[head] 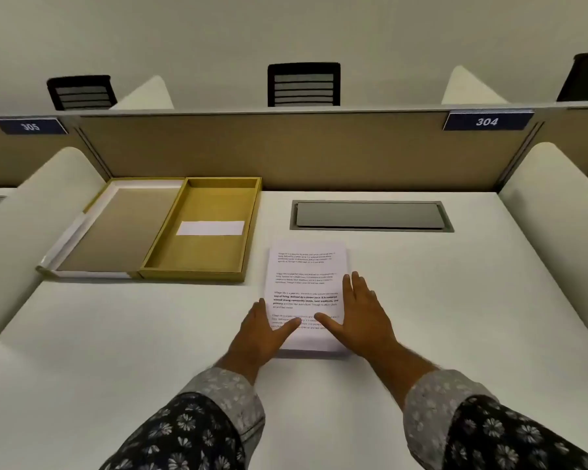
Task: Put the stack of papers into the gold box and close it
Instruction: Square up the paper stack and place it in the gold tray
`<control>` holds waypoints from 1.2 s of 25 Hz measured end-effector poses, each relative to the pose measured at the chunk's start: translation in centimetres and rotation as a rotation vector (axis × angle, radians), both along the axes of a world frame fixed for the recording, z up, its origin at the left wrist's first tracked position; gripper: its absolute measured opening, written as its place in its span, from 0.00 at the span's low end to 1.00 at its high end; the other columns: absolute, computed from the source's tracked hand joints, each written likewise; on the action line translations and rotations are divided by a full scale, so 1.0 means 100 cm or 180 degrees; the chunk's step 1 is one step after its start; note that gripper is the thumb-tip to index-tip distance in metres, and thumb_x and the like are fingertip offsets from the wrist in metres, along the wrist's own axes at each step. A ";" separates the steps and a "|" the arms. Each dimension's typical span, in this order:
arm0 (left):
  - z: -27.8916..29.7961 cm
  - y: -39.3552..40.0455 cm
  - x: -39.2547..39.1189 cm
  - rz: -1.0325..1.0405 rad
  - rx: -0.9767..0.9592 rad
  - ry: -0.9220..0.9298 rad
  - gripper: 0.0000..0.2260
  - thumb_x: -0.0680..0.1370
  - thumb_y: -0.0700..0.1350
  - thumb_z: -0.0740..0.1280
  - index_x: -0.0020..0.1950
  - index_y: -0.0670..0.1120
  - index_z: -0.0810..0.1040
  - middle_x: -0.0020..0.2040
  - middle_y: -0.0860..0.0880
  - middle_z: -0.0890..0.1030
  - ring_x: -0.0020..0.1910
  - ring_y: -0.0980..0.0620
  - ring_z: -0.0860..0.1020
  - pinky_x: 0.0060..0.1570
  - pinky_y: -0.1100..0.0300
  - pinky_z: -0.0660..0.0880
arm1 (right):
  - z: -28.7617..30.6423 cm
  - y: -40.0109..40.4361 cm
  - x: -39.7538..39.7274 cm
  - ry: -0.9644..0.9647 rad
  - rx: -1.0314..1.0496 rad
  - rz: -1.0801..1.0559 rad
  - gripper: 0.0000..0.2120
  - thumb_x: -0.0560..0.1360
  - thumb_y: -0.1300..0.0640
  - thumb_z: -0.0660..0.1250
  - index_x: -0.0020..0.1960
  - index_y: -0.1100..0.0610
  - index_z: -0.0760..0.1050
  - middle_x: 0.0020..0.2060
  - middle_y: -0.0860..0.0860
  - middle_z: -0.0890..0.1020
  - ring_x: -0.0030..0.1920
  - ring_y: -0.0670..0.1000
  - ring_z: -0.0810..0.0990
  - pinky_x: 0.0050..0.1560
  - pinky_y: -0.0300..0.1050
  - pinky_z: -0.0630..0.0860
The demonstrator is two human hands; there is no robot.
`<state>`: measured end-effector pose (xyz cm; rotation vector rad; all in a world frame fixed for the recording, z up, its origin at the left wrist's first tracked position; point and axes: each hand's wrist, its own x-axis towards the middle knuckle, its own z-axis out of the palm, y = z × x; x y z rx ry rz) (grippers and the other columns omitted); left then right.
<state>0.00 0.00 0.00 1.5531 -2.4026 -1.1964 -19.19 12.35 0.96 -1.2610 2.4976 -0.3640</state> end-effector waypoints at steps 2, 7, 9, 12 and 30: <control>-0.012 -0.013 0.003 0.0008 0.0257 0.0252 0.50 0.67 0.79 0.69 0.82 0.56 0.61 0.80 0.55 0.71 0.78 0.46 0.71 0.76 0.44 0.71 | -0.007 -0.009 0.002 -0.0139 0.0090 -0.0252 0.55 0.73 0.21 0.54 0.86 0.51 0.37 0.86 0.51 0.42 0.86 0.57 0.45 0.84 0.57 0.49; -0.018 -0.028 -0.004 0.0310 0.0215 0.0211 0.41 0.67 0.72 0.75 0.74 0.55 0.70 0.71 0.50 0.77 0.69 0.46 0.76 0.69 0.46 0.77 | -0.020 -0.028 0.012 -0.0706 0.0239 -0.1172 0.57 0.71 0.21 0.58 0.86 0.54 0.42 0.86 0.57 0.51 0.85 0.60 0.53 0.81 0.62 0.61; -0.012 -0.040 -0.013 0.0295 0.0258 0.0015 0.39 0.69 0.66 0.77 0.74 0.50 0.71 0.70 0.46 0.74 0.70 0.43 0.74 0.69 0.47 0.75 | -0.024 -0.035 0.014 -0.0707 0.0247 -0.1288 0.58 0.71 0.21 0.58 0.86 0.56 0.44 0.85 0.58 0.54 0.85 0.61 0.54 0.80 0.62 0.62; -0.013 -0.068 -0.026 0.0330 0.0559 -0.0196 0.42 0.65 0.67 0.79 0.72 0.47 0.74 0.69 0.43 0.75 0.69 0.40 0.76 0.70 0.44 0.75 | -0.027 -0.042 0.018 -0.0539 0.0269 -0.1418 0.56 0.71 0.22 0.59 0.84 0.59 0.53 0.81 0.59 0.63 0.81 0.61 0.61 0.77 0.61 0.69; -0.038 -0.117 -0.025 -0.0204 0.1003 -0.0108 0.50 0.49 0.66 0.80 0.65 0.51 0.67 0.64 0.47 0.77 0.61 0.42 0.81 0.60 0.43 0.82 | -0.023 -0.087 -0.025 -0.2302 -0.0050 -0.2533 0.44 0.57 0.46 0.83 0.67 0.58 0.70 0.60 0.57 0.80 0.57 0.62 0.84 0.59 0.62 0.84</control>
